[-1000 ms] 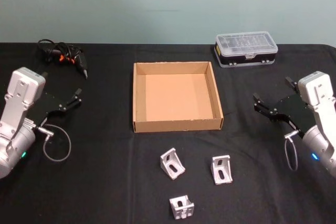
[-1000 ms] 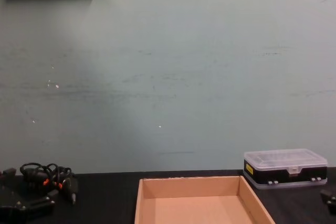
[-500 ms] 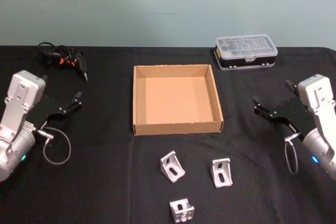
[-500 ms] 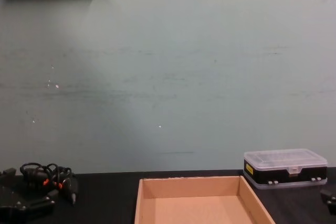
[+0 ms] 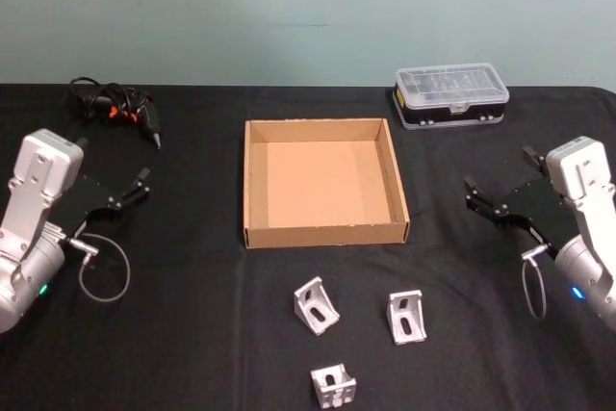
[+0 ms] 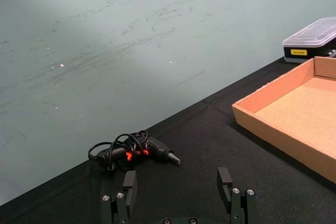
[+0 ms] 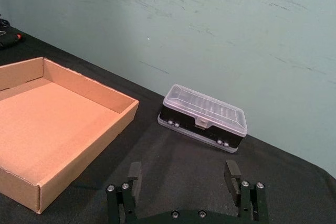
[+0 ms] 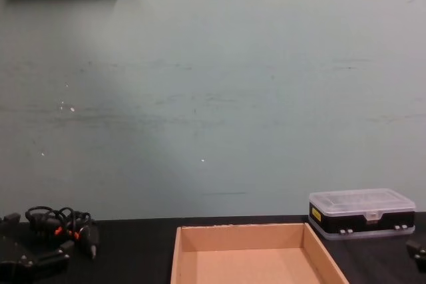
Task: Use one hand to pick up the angle iron from the table and place it into the box.
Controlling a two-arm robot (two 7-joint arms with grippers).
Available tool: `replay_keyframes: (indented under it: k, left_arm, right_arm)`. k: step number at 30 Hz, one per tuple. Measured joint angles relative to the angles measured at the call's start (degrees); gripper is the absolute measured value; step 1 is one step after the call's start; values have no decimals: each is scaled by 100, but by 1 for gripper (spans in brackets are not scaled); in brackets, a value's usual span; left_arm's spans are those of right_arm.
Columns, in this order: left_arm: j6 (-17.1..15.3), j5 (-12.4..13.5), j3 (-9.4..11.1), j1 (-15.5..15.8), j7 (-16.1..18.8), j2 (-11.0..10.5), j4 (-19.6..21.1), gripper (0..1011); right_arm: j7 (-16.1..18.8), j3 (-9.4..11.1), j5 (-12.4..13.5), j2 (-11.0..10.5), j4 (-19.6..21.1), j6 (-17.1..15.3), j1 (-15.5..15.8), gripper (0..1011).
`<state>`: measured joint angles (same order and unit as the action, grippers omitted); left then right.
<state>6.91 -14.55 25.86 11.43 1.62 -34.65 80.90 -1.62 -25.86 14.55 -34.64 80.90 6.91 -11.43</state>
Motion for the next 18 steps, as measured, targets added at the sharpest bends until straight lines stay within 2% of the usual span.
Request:
replay_keyframes:
  k: [5,7,12,15,18]
  left_arm:
    - [0,0,0,0,0,0,0,1000]
    - [-1,0,0,0,0,0,0,1000]
    - [0,0,0,0,0,0,0,1000]
    - [0,0,0,0,0,0,0,1000]
    - [-1,0,0,0,0,0,0,1000]
  right_arm:
    - [0,0,0,0,0,0,0,1000]
    - [82,44,81,-13,34,44,39,1000]
    - [568,280,566,-187,384,140,348,1000]
    - [947,488,1003,-454,900,-68,718,1000]
    - [1206,605,1269,-669,1250,-288,951,1000]
